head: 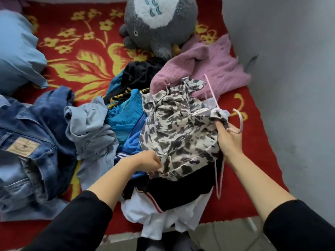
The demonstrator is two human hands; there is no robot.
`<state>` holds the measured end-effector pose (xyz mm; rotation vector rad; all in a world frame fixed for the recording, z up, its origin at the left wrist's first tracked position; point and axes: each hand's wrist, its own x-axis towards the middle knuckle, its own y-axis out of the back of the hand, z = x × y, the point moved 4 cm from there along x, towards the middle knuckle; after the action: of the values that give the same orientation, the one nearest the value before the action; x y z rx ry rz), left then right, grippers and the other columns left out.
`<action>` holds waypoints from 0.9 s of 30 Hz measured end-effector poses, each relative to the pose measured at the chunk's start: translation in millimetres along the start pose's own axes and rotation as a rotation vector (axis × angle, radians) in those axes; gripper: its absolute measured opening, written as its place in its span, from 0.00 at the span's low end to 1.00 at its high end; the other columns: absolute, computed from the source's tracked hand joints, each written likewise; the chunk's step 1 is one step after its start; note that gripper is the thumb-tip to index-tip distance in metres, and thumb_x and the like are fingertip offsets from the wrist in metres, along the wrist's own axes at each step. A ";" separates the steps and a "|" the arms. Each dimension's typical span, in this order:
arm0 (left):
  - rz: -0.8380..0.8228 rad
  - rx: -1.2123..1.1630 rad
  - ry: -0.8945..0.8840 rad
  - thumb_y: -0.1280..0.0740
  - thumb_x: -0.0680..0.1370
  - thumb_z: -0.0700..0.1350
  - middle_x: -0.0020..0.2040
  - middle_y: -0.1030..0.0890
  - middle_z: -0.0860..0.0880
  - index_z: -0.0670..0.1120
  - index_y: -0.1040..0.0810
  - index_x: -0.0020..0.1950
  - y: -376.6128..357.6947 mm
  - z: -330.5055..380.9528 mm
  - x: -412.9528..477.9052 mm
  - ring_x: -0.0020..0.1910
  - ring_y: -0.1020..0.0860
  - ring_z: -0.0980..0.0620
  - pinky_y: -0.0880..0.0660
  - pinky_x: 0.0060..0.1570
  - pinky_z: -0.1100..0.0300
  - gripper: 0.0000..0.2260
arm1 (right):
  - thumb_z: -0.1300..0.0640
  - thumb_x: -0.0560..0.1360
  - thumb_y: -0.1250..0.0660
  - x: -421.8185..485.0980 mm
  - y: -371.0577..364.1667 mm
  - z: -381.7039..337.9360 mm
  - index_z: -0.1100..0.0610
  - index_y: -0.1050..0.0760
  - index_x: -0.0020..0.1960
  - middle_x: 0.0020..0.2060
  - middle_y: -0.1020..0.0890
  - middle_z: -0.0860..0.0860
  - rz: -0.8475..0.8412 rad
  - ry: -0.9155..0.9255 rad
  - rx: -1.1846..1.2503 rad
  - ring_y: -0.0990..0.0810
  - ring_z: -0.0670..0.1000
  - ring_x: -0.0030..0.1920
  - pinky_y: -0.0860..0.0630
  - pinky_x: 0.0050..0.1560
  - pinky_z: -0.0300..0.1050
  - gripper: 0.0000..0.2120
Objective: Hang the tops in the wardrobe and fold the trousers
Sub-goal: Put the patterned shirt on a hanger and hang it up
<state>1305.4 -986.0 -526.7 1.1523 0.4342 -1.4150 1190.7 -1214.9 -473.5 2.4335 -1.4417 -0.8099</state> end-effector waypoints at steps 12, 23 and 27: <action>0.952 -0.445 -0.652 0.31 0.73 0.44 0.31 0.23 0.55 0.43 0.22 0.36 107.6 168.1 -84.9 0.30 0.27 0.60 0.29 0.35 0.60 0.07 | 0.56 0.71 0.27 -37.4 46.0 -134.9 0.60 0.28 0.30 0.24 0.25 0.45 -0.304 0.461 -0.040 0.30 0.46 0.24 0.34 0.26 0.41 0.16; 1.305 -0.815 -0.915 0.36 0.77 0.46 0.31 0.27 0.45 0.39 0.26 0.35 213.1 216.3 -304.7 0.31 0.29 0.51 0.32 0.34 0.57 0.14 | 0.45 0.74 0.34 -60.6 79.3 -234.8 0.57 0.33 0.26 0.22 0.31 0.48 0.045 0.629 -0.200 0.32 0.54 0.30 0.39 0.29 0.48 0.24; 1.427 -0.795 -0.852 0.37 0.78 0.43 0.38 0.21 0.51 0.48 0.24 0.46 238.2 214.7 -357.0 0.37 0.23 0.56 0.25 0.39 0.63 0.03 | 0.45 0.75 0.33 -76.8 81.6 -295.8 0.57 0.31 0.26 0.23 0.28 0.50 0.035 0.666 -0.102 0.30 0.50 0.28 0.33 0.31 0.48 0.23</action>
<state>1370.8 -1024.5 -52.8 -0.0254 -0.4062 -0.2452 1262.9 -1220.8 -165.6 2.2641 -1.1369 -0.0320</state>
